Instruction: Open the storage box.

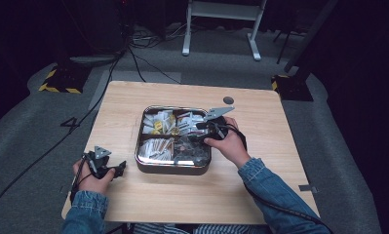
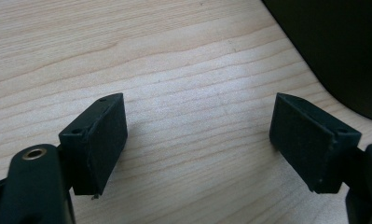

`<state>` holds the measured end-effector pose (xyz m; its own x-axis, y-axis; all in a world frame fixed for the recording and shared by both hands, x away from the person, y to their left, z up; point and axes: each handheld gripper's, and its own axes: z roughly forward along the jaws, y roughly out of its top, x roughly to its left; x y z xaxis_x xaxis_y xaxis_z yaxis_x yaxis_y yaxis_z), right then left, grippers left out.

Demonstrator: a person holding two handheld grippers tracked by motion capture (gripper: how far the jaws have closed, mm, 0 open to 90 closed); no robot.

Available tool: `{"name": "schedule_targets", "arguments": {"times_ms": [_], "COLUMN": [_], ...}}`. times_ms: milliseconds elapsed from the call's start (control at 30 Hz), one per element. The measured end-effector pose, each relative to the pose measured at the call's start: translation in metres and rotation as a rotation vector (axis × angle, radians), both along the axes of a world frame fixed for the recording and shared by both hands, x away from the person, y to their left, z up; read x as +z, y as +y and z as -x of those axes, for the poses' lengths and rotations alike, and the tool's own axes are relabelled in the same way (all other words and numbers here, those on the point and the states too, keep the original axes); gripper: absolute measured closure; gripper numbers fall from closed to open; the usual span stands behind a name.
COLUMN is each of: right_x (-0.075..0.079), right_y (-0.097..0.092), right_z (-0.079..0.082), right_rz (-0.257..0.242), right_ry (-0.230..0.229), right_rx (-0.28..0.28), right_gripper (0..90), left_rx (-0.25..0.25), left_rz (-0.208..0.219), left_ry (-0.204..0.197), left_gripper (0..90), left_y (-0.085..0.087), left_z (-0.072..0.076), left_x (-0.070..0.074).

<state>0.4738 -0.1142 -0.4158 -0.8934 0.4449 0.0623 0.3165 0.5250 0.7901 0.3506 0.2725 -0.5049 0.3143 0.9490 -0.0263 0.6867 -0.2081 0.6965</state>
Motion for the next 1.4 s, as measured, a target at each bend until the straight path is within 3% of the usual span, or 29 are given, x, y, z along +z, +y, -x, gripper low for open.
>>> {"name": "schedule_targets", "arguments": {"times_ms": [300,433,900,1067,1200,1400], "right_x": [-0.005,-0.009,-0.021,-0.026,-0.026,-0.027], "right_y": [0.023,0.032,0.066,0.074,0.074,0.074], "right_z": [-0.012,-0.015,-0.021,-0.02,-0.022,-0.019], "right_rz": [0.01,0.002,0.038,0.062,0.067,0.076], "right_ry": [-0.003,0.014,0.048,0.022,-0.004,-0.025], "right_rx": [0.027,0.033,0.05,0.045,0.034,0.021], "right_gripper": [35.3,36.3,43.8,48.3,57.3,58.3], "left_rx": [0.0,-0.003,-0.007,-0.009,-0.008,-0.008], "left_rz": [0.0,0.0,0.003,0.003,0.003,0.003], "left_ry": [0.0,0.0,-0.001,-0.001,-0.002,-0.001], "left_gripper": [19.5,19.4,19.5,19.4,19.4,19.4], "left_y": [0.0,0.0,0.0,0.0,-0.001,-0.001], "left_z": [0.0,0.0,-0.001,-0.001,-0.001,-0.001], "left_x": [0.0,0.0,0.0,0.0,0.0,0.0]}}
